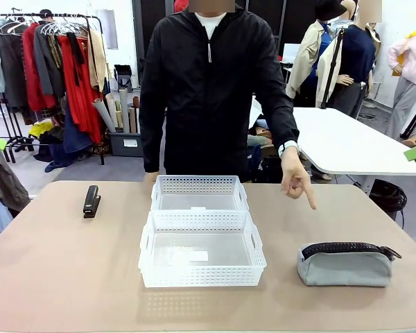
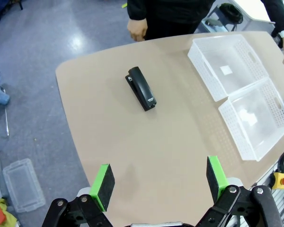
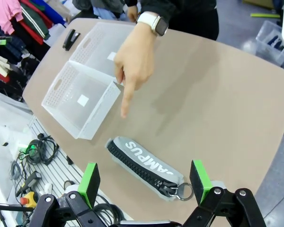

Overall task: Distribute items into two baskets.
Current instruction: Pick up the Pencil pouch that the person points to.

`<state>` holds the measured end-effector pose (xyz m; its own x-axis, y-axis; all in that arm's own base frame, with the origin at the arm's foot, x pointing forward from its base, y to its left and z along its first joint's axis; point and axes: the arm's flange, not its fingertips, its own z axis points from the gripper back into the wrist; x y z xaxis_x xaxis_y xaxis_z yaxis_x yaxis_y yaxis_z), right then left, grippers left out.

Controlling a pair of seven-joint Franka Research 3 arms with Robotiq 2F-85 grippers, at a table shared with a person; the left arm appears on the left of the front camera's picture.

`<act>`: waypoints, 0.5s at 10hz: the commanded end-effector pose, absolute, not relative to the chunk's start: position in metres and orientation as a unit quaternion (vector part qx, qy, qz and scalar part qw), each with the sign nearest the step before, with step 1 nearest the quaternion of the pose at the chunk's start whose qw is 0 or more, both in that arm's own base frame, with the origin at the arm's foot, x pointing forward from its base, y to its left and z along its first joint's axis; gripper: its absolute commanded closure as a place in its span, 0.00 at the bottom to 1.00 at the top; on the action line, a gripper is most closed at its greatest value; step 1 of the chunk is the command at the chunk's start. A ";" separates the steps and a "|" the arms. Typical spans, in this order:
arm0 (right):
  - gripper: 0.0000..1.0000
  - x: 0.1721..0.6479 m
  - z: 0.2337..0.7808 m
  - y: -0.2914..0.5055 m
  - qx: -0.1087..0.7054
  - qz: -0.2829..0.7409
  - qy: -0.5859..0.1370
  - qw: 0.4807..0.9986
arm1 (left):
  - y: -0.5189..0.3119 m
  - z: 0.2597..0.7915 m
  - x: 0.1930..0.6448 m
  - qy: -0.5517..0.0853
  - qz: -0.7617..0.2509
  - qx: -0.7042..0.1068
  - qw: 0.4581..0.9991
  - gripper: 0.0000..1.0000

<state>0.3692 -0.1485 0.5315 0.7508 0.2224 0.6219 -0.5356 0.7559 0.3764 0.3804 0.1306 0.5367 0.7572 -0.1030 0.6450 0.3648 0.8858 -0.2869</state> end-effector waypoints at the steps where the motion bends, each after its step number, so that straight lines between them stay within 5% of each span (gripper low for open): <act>1: 0.00 0.369 0.531 -0.148 0.277 0.213 -0.284 0.893 | 0.131 0.534 0.380 -0.322 -0.125 -0.203 0.916 0.00; 5: 0.00 0.369 0.531 -0.148 0.277 0.213 -0.284 0.893 | 0.131 0.534 0.380 -0.322 -0.125 -0.203 0.916 0.00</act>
